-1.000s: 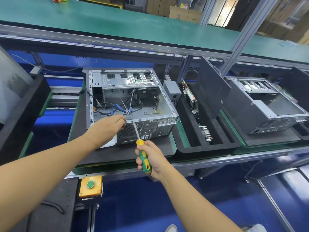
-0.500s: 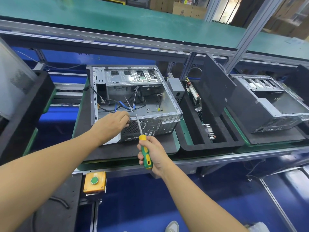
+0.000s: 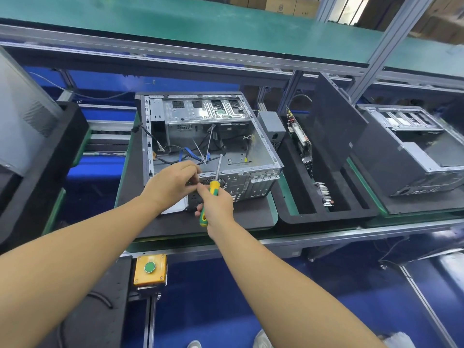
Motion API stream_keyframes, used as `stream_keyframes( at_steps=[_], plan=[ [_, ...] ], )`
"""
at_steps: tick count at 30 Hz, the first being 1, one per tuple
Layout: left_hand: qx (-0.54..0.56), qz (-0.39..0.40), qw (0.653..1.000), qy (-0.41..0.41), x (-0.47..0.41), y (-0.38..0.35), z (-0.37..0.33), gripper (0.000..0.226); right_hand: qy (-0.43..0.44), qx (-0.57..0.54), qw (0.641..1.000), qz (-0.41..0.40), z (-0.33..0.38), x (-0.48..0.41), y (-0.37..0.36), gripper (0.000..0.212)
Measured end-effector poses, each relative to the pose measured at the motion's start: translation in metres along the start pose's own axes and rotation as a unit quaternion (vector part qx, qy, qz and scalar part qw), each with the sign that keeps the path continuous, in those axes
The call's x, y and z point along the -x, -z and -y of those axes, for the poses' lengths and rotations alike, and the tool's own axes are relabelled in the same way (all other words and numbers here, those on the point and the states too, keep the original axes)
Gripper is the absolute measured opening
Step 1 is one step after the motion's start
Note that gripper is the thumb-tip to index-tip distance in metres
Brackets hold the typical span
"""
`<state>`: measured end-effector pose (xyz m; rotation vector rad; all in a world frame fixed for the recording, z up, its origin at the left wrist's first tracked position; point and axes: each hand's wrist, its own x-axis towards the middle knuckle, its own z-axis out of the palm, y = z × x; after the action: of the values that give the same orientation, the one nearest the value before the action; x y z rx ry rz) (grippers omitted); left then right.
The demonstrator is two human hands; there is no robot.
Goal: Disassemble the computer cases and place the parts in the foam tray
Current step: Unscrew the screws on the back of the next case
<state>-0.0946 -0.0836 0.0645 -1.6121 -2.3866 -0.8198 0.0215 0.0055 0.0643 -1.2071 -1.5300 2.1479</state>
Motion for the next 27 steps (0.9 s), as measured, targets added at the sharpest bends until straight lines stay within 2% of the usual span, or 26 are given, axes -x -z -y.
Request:
stream_keyframes(
  at_steps=[8,13,18,21,27],
  plan=[
    [0.016,0.014,0.999,0.047,-0.002,-0.003,0.006,0.023,0.048,0.018,0.998,-0.044,-0.005,-0.012,-0.006,0.017],
    [0.026,0.013,0.998,0.055,-0.001,-0.002,0.008,0.026,0.098,0.084,0.988,-0.086,-0.010,-0.014,-0.015,0.019],
    [0.054,0.052,0.994,0.076,-0.005,0.000,0.011,0.026,0.148,0.163,0.969,-0.114,-0.007,-0.010,-0.022,0.029],
    [0.082,0.079,0.990,0.079,-0.008,0.004,0.012,0.030,0.145,0.183,0.964,-0.123,-0.004,-0.008,-0.026,0.034],
    [0.093,0.133,0.981,0.110,-0.016,0.015,0.013,0.028,0.101,0.167,0.972,-0.131,0.000,-0.008,-0.034,0.012]
  ],
)
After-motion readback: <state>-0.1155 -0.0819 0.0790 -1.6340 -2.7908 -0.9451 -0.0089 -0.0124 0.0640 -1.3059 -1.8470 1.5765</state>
